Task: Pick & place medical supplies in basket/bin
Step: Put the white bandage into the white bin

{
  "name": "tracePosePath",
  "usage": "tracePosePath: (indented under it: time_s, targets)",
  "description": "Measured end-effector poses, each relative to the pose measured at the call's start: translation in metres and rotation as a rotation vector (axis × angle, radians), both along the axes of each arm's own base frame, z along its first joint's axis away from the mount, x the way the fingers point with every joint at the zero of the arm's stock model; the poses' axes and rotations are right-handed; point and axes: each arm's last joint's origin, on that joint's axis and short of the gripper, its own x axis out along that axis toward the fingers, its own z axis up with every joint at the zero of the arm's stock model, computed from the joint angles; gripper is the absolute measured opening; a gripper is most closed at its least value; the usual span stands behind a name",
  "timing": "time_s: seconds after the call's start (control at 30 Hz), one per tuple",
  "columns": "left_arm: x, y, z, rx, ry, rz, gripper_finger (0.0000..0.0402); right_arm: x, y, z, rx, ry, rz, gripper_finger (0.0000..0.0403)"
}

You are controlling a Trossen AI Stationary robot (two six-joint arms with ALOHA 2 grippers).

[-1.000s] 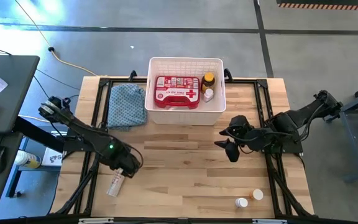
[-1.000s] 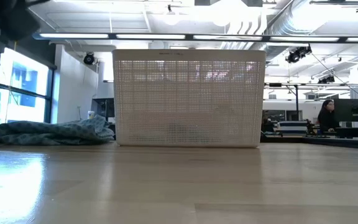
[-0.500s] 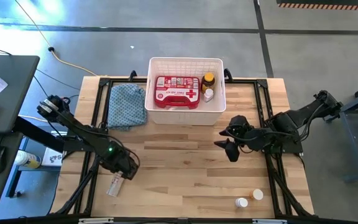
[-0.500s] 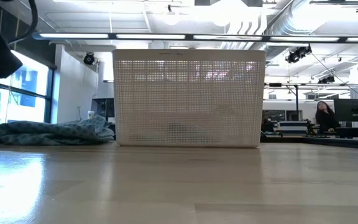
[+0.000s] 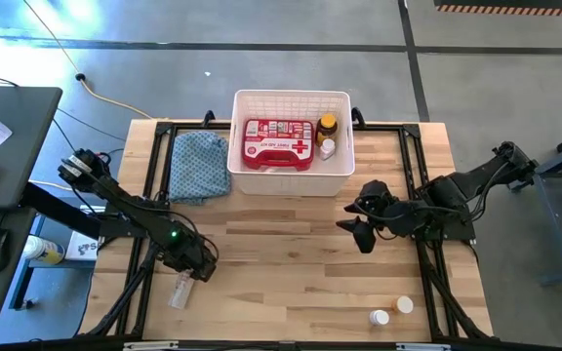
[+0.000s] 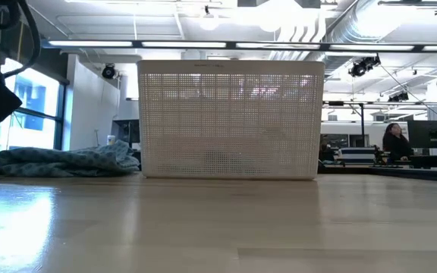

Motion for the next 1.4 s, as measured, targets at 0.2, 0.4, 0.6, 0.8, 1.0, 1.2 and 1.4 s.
tracePosePath:
  time_s: [0.2, 0.4, 0.6, 0.8, 1.0, 1.2, 1.4]
  targets:
    - [0.002, -0.001, 0.0, -0.01, -0.025, 0.009, 0.0253, 0.001, 0.0, 0.002, 0.003, -0.026, -0.011, 0.0243]
    - [0.005, -0.003, 0.001, -0.026, -0.035, 0.055, 0.0214, 0.0, 0.007, 0.004, 0.016, -0.048, 0.027, 0.0243]
    - [0.011, -0.006, 0.002, -0.047, -0.086, 0.115, 0.0202, -0.006, 0.021, 0.004, 0.069, -0.039, 0.095, 0.0243]
    - [0.02, -0.009, 0.005, -0.03, -0.212, 0.169, 0.0201, -0.019, 0.04, 0.003, 0.126, -0.015, 0.195, 0.0243]
    - [0.041, -0.016, 0.027, 0.026, -0.476, 0.252, 0.0199, -0.025, 0.048, 0.003, 0.095, -0.036, 0.179, 0.0243]
    - [0.062, -0.018, 0.064, 0.19, -0.731, 0.268, 0.0198, -0.028, 0.045, 0.01, 0.152, -0.089, 0.162, 0.0243]
    - [0.094, -0.003, 0.115, 0.311, -0.93, 0.128, 0.0198, -0.033, 0.04, 0.023, 0.18, -0.181, 0.155, 0.0243]
